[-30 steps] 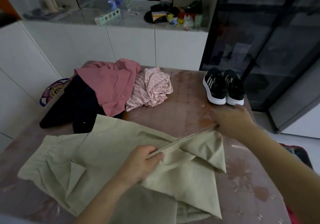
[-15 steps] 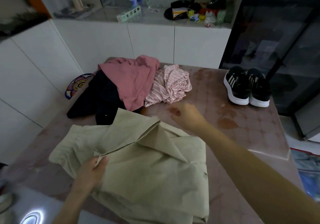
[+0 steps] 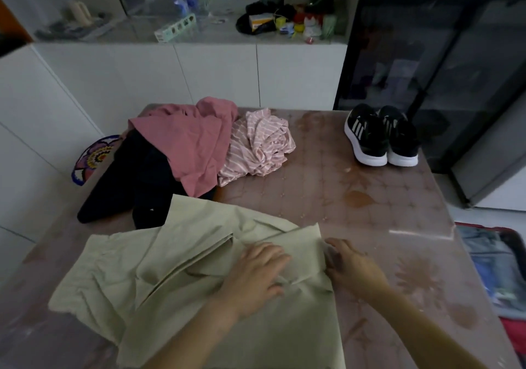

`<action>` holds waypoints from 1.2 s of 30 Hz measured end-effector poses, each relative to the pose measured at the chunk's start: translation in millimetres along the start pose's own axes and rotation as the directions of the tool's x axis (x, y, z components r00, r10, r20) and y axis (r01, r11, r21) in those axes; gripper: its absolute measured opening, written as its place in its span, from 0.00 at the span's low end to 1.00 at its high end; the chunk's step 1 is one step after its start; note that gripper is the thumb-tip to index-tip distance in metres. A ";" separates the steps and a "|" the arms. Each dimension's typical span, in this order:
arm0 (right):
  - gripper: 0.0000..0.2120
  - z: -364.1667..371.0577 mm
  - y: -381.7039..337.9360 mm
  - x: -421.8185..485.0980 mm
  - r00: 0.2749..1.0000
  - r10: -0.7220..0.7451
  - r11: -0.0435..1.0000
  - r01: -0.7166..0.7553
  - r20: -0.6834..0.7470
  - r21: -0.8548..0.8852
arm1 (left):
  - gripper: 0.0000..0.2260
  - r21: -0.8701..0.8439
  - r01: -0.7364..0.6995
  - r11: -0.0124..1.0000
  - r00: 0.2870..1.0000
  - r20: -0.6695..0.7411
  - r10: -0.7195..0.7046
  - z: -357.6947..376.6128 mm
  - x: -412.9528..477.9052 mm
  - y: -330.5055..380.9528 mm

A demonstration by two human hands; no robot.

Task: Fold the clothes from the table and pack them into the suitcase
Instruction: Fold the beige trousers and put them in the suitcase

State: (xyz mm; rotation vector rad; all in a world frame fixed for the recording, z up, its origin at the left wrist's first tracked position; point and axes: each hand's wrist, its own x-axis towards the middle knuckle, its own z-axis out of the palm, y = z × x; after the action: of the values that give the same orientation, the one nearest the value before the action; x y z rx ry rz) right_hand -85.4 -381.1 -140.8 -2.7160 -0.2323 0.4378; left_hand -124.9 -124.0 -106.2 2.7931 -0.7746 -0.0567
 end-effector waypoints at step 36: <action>0.12 -2.6 -106.7 46.7 0.977 0.166 0.586 0.010 -0.133 0.810 | 0.19 -0.692 0.295 0.659 0.768 -0.239 -0.594 -81.9 9.5 -114.7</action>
State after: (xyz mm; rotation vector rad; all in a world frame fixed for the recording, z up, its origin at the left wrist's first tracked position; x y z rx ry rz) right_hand -51.5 -274.2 -109.4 -1.8226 0.1345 0.2071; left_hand -50.8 -15.5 -54.2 2.1388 0.1011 0.2073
